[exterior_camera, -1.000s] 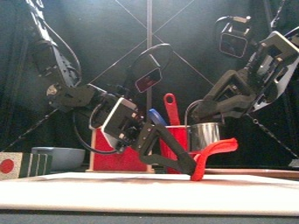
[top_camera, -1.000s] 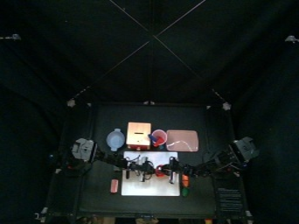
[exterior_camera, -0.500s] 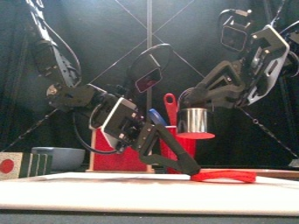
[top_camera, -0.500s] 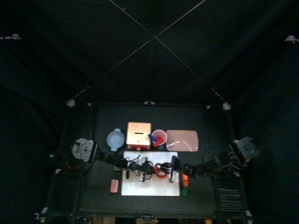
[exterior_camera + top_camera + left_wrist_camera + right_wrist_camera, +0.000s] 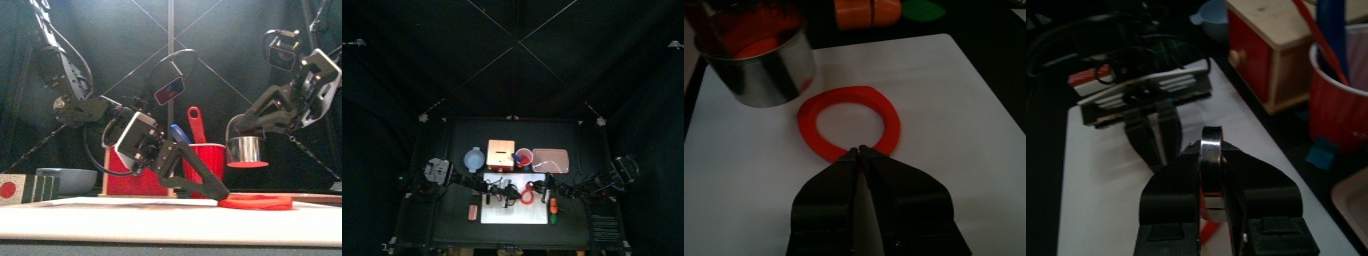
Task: Get the cutter from the drawer then cut the dough then place the extra dough in the bowl
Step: Place the extra dough in the bowl
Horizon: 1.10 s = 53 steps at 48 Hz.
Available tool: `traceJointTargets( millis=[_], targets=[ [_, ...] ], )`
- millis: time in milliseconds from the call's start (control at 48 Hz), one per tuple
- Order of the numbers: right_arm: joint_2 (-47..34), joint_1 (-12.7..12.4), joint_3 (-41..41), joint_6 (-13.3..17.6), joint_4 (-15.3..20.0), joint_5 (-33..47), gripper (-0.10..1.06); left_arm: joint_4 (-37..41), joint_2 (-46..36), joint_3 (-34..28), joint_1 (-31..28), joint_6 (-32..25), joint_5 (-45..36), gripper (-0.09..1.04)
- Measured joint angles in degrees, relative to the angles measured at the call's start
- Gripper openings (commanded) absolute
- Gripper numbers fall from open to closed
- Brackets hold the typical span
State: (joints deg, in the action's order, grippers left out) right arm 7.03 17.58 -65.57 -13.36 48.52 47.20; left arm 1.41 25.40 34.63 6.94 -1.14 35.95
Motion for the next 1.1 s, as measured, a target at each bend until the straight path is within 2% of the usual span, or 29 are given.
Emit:
traceJointTargets(
  millis=[250, 438, 729, 854, 1104],
  targets=[
    [-1.14, -3.6, -0.09, 0.0, -0.26, -6.06, 0.58, 0.53, -1.32, 0.26, 0.09, 0.0, -0.09, 0.65],
    [-1.14, -3.78, 0.0, 0.09, -0.79, -8.0, 0.68, 0.97, -2.64, 0.62, 0.0, -0.09, -0.09, 0.65],
    [-0.35, -3.87, -0.09, 0.0, -2.64, -10.37, 0.7, 1.05, -3.52, -0.26, -0.97, -0.44, -0.97, 0.65],
    [1.23, -3.87, -0.09, 0.0, -4.39, -10.63, 0.7, 1.05, -3.16, -2.9, -2.11, -0.35, -5.27, 0.69],
    [4.83, -4.48, -0.88, 0.0, -7.03, -10.72, 0.7, 1.05, -1.41, -9.32, -4.04, -0.35, -19.25, 0.78]
  ],
)
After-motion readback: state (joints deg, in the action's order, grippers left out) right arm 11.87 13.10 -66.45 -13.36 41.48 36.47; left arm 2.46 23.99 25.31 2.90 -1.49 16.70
